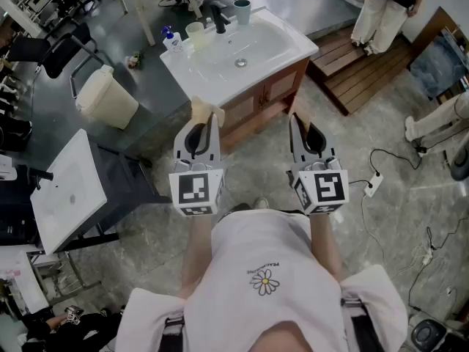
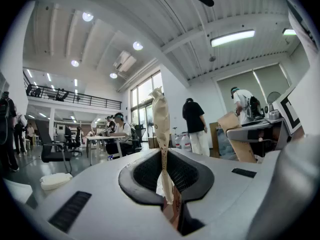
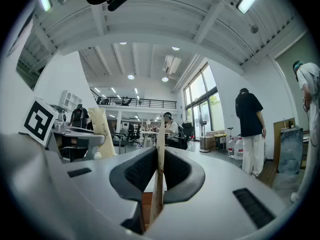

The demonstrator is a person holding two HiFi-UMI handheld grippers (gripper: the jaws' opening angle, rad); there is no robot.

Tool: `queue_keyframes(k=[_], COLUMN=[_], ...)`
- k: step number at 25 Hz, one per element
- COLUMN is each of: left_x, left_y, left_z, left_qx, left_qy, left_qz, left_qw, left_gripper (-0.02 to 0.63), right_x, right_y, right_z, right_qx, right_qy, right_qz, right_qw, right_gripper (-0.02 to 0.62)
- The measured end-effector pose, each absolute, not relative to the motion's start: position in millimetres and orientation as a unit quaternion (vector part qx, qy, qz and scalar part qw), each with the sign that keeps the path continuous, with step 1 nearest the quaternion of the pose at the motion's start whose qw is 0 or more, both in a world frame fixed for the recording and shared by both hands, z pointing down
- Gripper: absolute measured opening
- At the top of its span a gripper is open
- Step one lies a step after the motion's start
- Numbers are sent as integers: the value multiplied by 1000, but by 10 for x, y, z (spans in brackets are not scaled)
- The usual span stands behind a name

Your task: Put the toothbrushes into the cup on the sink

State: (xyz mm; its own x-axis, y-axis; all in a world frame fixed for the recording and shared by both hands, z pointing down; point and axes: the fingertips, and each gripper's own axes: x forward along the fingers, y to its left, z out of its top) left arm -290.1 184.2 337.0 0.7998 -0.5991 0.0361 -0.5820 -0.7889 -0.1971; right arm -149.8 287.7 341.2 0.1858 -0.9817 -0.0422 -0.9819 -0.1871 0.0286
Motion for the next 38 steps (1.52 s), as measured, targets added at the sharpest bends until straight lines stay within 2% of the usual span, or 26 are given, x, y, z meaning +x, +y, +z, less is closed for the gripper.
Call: queue_keyframes(k=[13,28,38], left_x=[-2706,-2807,-2179], left_y=[1785,1500,774], left_z=[3389,3302,3288], left_qx=[-951,-939,-940], left_qy=[297,330,327], left_qz=[-44,-40,-24], left_qw=[78,89,89], left_gripper=[38,38,38], right_x=[-1308,-1131,-486], right_y=[2851,2648,2034], right_z=[3462,3591,3562], right_qx=[-772,-770,-776], right_qy=[635,637,630], right_qz=[12,-4,9], right_qw=[23,32,28], right_gripper=[28,28,28])
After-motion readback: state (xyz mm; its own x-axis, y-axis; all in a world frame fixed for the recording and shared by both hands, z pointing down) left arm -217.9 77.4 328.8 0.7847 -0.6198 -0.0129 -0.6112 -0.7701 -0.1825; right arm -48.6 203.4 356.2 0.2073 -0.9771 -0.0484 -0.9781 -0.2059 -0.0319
